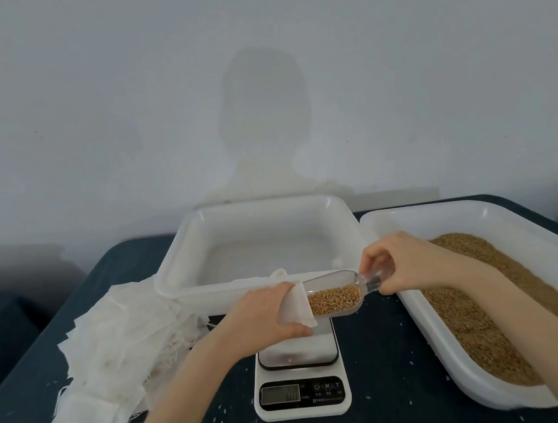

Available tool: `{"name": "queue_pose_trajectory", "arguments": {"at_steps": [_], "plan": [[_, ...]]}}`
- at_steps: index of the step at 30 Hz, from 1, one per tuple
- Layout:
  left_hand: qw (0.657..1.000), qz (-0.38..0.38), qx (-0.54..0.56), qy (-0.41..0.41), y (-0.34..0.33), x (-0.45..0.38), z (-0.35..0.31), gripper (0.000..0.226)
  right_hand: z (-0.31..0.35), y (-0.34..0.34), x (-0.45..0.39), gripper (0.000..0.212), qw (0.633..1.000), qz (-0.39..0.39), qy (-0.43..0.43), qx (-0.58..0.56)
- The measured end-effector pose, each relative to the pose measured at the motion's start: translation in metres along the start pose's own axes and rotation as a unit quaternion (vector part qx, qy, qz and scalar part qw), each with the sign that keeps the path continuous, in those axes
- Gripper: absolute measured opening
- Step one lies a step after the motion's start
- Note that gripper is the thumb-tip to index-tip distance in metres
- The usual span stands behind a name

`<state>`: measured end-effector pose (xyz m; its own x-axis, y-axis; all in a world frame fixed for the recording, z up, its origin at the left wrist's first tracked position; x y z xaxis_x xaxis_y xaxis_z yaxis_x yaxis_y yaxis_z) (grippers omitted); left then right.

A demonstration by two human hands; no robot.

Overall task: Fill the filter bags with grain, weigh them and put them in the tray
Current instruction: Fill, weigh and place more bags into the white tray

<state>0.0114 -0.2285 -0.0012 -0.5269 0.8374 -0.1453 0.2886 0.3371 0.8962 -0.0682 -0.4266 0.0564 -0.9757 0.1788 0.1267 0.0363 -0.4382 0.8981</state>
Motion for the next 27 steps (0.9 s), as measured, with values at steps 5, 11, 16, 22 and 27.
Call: {"name": "queue_pose_trajectory", "arguments": {"at_steps": [5, 11, 16, 22, 27], "plan": [[0.999, -0.001, 0.052, 0.011, -0.004, 0.001, 0.004, 0.077, 0.0, 0.002, 0.001, 0.028, 1.0, -0.003, -0.008, -0.002], [0.996, -0.022, 0.079, 0.029, -0.008, -0.001, 0.005, 0.058, 0.022, 0.021, 0.002, 0.024, 0.998, -0.01, 0.022, 0.063], [0.988, -0.052, 0.137, 0.047, -0.009, -0.007, 0.005, 0.055, 0.057, 0.044, 0.004, 0.034, 0.97, -0.067, 0.075, 0.22], [0.986, -0.079, 0.14, 0.047, -0.012, -0.011, -0.001, 0.035, 0.086, 0.048, 0.005, 0.041, 0.927, -0.082, 0.086, 0.354], [0.985, -0.085, 0.143, 0.05, -0.013, -0.012, -0.001, 0.035, 0.092, 0.049, 0.008, 0.043, 0.929, -0.069, 0.072, 0.357]]}}
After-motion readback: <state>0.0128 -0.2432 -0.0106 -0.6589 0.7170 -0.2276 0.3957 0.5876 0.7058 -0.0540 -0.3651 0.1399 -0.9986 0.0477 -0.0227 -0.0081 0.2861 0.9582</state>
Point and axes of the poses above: each hand's wrist, its own x-axis away from the middle knuckle, its own y-axis out of the back of the hand, z = x × y, the point moved 7 cm from there along -x, towards the middle knuckle, and after that the axes turned 7 degrees about -y, right-handed, at the moved point
